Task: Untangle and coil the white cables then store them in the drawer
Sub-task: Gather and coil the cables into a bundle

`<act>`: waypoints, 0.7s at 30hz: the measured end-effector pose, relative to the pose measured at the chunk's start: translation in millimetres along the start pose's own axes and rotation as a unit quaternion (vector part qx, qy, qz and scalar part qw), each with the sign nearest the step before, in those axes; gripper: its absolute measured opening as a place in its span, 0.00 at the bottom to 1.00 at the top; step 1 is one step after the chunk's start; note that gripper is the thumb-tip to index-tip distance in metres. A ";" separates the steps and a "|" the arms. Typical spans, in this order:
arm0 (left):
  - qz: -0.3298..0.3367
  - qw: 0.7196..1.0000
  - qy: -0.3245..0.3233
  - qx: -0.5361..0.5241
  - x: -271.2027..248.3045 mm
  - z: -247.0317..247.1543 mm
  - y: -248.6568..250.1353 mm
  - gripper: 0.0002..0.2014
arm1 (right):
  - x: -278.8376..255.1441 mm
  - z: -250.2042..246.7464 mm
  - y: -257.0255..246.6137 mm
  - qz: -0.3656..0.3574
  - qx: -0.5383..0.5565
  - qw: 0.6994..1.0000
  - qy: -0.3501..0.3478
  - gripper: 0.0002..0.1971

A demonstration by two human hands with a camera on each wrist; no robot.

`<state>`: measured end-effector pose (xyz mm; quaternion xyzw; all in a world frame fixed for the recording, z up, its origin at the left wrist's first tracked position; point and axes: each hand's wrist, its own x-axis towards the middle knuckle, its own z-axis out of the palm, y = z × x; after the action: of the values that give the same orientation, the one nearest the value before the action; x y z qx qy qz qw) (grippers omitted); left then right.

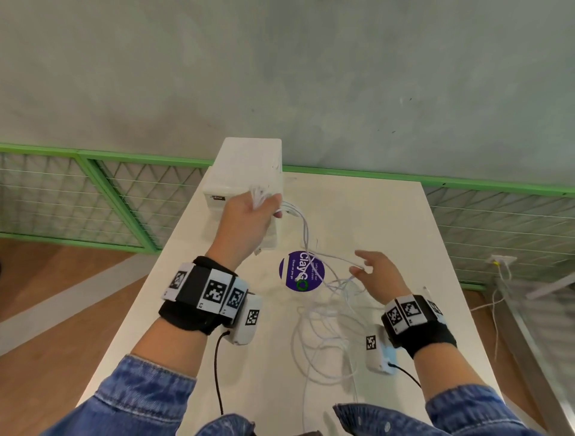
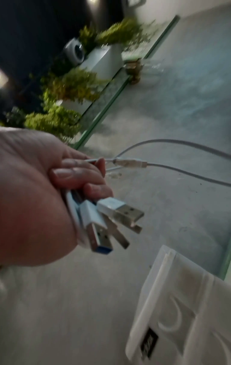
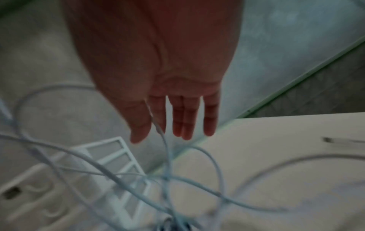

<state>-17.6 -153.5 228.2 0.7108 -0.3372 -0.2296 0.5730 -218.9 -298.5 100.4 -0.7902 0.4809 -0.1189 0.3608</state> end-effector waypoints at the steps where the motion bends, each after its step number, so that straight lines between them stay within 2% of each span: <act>1: 0.005 0.999 -0.025 0.025 -2.4 6.1 1.2 0.16 | -1.9 -1.9 -14.0 -0.046 0.011 0.999 -0.025 0.26; 4: 0.005 0.995 -0.072 0.069 -8.0 21.7 1.4 0.16 | -12.6 -11.5 -58.0 -0.154 0.102 0.979 -0.087 0.39; 6: 0.001 0.993 -0.079 0.088 -8.3 24.9 1.3 0.16 | -18.2 -14.9 -79.5 -0.188 0.155 0.964 -0.107 0.40; 8: 0.003 0.993 -0.078 0.091 -6.6 23.8 1.9 0.17 | -21.2 -11.6 -89.6 -0.196 0.169 0.959 -0.119 0.32; 11: 0.000 0.989 -0.084 0.119 -2.9 17.8 1.2 0.17 | -23.8 -5.2 -88.0 -0.180 0.191 0.959 -0.111 0.10; 13: -0.029 0.986 -0.091 0.139 -1.0 11.5 -3.7 0.16 | -24.5 -7.7 -83.5 -0.175 0.207 0.958 -0.093 0.09; 16: -0.090 0.984 -0.113 0.102 -0.9 5.8 -13.5 0.19 | -22.6 -12.8 -83.7 -0.181 0.227 0.955 -0.053 0.11; 21: -0.116 0.969 -0.209 0.062 -9.4 12.0 -16.0 0.23 | -17.2 -8.4 -88.6 -0.180 0.244 0.952 0.030 0.10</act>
<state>-29.0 -152.6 209.2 0.7156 -0.3784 -0.4166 0.4137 -172.5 -263.2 169.8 -0.7475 0.2974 -0.3193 0.5008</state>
